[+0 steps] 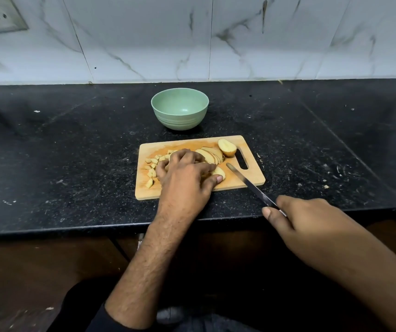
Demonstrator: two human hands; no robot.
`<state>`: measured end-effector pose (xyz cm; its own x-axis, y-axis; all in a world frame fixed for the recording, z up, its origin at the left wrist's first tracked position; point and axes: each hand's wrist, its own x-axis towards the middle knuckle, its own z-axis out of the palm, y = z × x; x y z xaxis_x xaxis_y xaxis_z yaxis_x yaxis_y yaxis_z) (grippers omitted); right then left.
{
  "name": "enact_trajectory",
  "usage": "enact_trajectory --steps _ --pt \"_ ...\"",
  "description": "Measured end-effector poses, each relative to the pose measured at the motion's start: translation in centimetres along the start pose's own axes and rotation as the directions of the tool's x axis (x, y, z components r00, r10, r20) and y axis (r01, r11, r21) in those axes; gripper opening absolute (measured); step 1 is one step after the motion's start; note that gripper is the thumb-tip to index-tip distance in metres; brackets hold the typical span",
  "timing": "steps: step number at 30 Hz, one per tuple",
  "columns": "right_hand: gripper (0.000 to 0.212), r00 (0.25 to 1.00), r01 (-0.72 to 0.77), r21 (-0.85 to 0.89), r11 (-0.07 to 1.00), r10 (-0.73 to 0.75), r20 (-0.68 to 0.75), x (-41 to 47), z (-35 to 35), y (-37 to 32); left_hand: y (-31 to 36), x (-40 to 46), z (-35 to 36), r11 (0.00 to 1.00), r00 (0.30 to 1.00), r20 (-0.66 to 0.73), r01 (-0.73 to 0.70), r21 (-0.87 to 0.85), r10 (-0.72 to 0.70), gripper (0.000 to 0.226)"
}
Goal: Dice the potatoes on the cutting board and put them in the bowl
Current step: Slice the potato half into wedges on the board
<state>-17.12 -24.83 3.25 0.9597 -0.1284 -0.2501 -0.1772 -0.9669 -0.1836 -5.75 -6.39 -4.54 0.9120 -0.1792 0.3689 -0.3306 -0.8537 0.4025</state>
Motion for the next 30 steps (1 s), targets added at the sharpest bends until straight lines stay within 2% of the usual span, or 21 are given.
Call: enact_trajectory --steps 2,4,7,10,13,18,23,27,30 --pt "0.040 1.000 0.004 0.007 1.000 -0.004 0.002 0.4 0.2 -0.1 -0.5 0.4 -0.5 0.995 0.995 0.027 -0.094 0.044 0.093 0.030" --pt "0.039 1.000 0.004 0.004 1.000 -0.004 0.011 0.7 0.4 -0.1 -1.1 1.2 -1.2 0.972 0.972 0.118 -0.215 0.096 0.203 0.030" --pt "0.037 0.999 0.008 0.002 1.000 -0.008 0.038 0.8 0.5 -0.1 -1.5 2.5 -2.1 0.916 0.915 0.203 -0.378 0.135 0.348 0.034" --pt "0.036 0.997 0.011 0.038 0.999 -0.013 0.073 0.6 0.4 -0.3 -1.1 3.8 -2.4 0.831 0.840 0.259 -0.526 0.180 0.476 0.027" --pt "0.036 0.996 0.009 0.055 0.998 -0.014 0.087 0.4 0.3 -0.3 -0.8 4.9 -2.5 0.798 0.812 0.281 -0.570 0.196 0.512 0.023" --pt "0.037 0.997 -0.011 0.076 0.997 0.005 0.081 0.5 0.4 0.1 -0.2 4.4 -2.1 0.853 0.862 0.291 -0.480 0.206 0.415 0.029" --pt "0.037 0.998 -0.036 0.140 0.989 0.028 0.064 0.9 0.8 -0.5 0.8 2.1 -1.3 0.950 0.970 0.173 -0.206 0.235 0.168 0.032" --pt "0.036 1.000 0.001 0.147 0.989 -0.005 0.030 1.0 1.6 -1.5 1.9 0.9 -0.5 0.976 0.997 0.064 -0.047 0.214 0.034 0.032" --pt "0.036 0.999 0.039 0.146 0.989 -0.040 0.000 1.2 2.6 -2.1 2.2 0.7 -0.3 0.985 1.000 0.017 0.019 0.172 -0.022 0.030"
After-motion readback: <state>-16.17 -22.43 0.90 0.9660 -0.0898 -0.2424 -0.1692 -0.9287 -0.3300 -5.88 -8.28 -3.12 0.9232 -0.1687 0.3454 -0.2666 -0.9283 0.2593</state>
